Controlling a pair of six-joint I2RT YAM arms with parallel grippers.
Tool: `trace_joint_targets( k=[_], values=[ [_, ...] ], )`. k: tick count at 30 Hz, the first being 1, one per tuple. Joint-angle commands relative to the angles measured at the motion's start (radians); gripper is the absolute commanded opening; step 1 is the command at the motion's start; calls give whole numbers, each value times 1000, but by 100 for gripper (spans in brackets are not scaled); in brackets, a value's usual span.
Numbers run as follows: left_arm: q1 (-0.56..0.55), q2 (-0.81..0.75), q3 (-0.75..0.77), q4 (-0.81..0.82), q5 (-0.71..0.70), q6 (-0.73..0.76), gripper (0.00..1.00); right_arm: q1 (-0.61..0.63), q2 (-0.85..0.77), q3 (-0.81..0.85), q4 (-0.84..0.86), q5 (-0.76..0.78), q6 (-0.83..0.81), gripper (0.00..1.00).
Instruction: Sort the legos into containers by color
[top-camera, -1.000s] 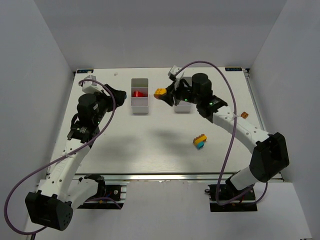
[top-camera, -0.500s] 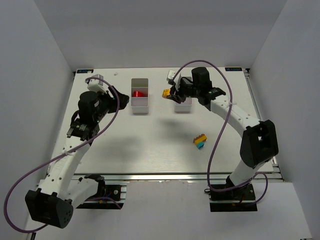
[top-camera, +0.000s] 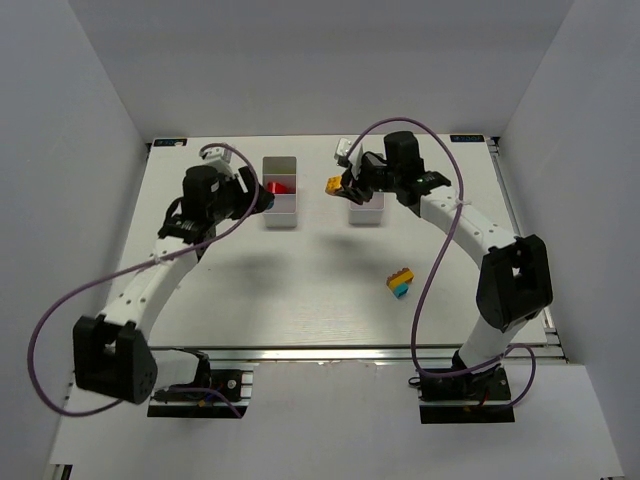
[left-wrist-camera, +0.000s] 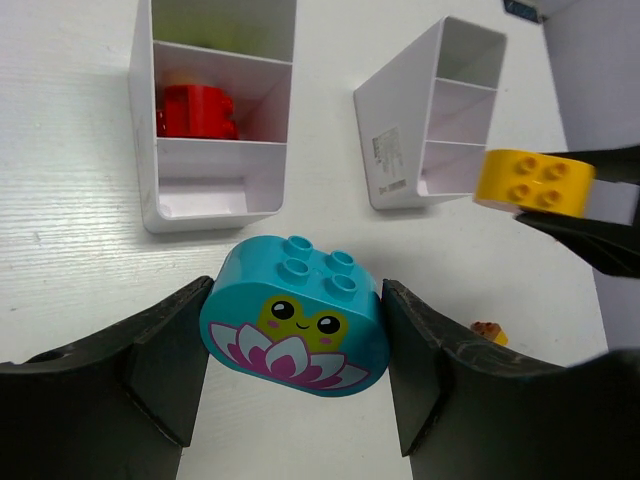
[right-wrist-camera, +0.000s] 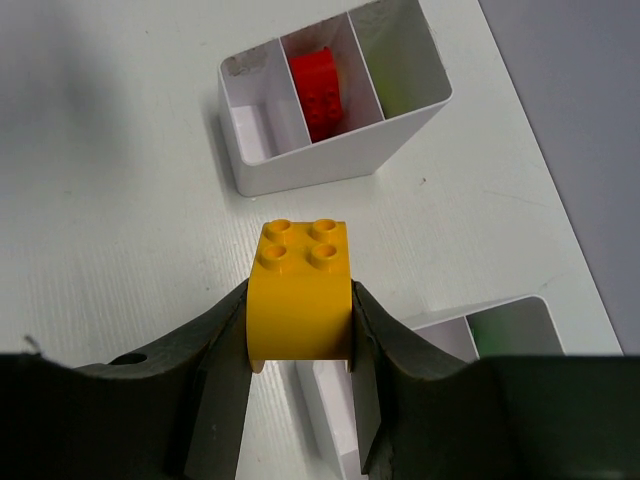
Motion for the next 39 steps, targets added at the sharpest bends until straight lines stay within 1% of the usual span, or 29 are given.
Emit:
trace_joint_targets(
  k=[1,3,5,7,10,14,20,26,29,39],
  values=[
    [0,100,70,23,42,-20,0,0,-70,-15,51,-35,52,0],
    [0,167,94,23,36,-20,0,-1,-89,-30,71,-30,76,0],
    [-1,203,119,28,21,-19,0,-3,-113,-56,93,-30,93,0],
    [0,252,145,23,4,-20,4,-10,-127,-73,106,-30,124,0],
    [-3,318,179,12,-3,-26,6,-23,-144,-82,117,-36,154,0],
    [-18,373,199,34,-21,-27,6,-38,-152,-97,120,-49,173,0],
    [-44,444,248,24,-59,-11,9,-61,-158,-111,120,-67,194,0],
    [-64,490,288,8,-113,6,19,-75,-167,-125,129,-81,213,0],
    [-70,505,303,-2,-134,9,26,-79,-172,-136,152,-88,222,1],
    [-93,516,295,0,-182,13,47,-89,-181,-151,162,-108,239,1]
  ],
)
